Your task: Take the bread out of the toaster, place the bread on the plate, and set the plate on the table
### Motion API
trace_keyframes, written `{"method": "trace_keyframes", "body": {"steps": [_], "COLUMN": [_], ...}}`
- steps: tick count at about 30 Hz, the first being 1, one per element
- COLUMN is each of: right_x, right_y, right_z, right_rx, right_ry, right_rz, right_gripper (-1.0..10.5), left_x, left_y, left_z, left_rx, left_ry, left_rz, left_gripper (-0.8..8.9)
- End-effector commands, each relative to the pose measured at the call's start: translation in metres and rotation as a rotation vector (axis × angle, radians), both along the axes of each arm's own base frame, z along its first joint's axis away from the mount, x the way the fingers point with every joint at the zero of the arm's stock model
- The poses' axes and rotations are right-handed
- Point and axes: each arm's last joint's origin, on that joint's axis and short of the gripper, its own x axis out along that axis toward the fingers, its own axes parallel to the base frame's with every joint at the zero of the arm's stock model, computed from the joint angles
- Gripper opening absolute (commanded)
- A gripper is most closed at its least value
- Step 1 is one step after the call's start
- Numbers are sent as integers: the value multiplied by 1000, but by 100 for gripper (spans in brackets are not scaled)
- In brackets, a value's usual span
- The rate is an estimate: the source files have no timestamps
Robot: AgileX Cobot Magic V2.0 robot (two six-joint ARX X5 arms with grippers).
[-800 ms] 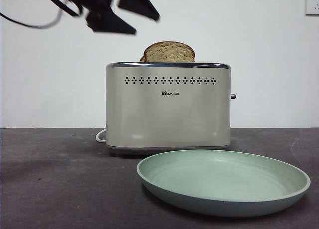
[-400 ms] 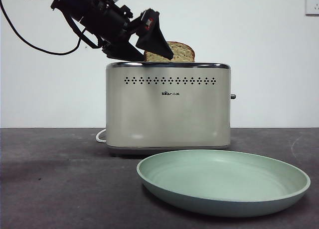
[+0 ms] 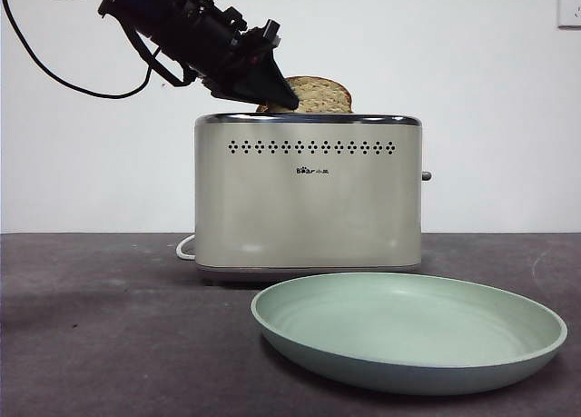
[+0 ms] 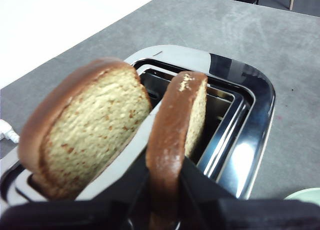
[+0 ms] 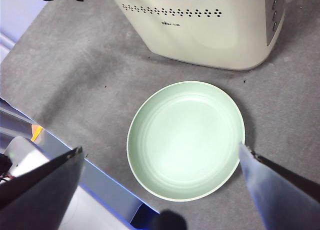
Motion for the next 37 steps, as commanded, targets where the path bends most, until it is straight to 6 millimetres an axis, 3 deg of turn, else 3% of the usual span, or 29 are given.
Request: {"method": "trace_keyframes", "body": {"steps": [1, 6, 11, 19, 25, 33, 37], "right_x": [0, 0, 0, 1, 10, 41, 63], "right_y": [0, 0, 0, 0, 1, 1, 3], "right_z": [1, 1, 1, 1, 0, -18, -35], "right_rx": [-3, -2, 0, 0, 17, -87, -119], "right_ry": [-5, -6, -3, -7, 7, 128, 228], "right_rz": [2, 2, 0, 0, -22, -133, -141], "right_gripper": [627, 627, 627, 627, 626, 625, 625], "left_x": [-4, -26, -72, -138, -182, -210, -219], "left_y": [5, 23, 46, 80, 100, 114, 118], "left_z": [13, 57, 103, 140, 138, 133, 110], "left_rx": [-23, -86, -99, -137, -105, -123, -125], "left_ry": [-25, -118, -176, -147, 24, 114, 170], "left_rz": [26, 71, 122, 184, 208, 237, 252], "left_gripper": [-8, -9, -8, -8, -8, -8, -8]}}
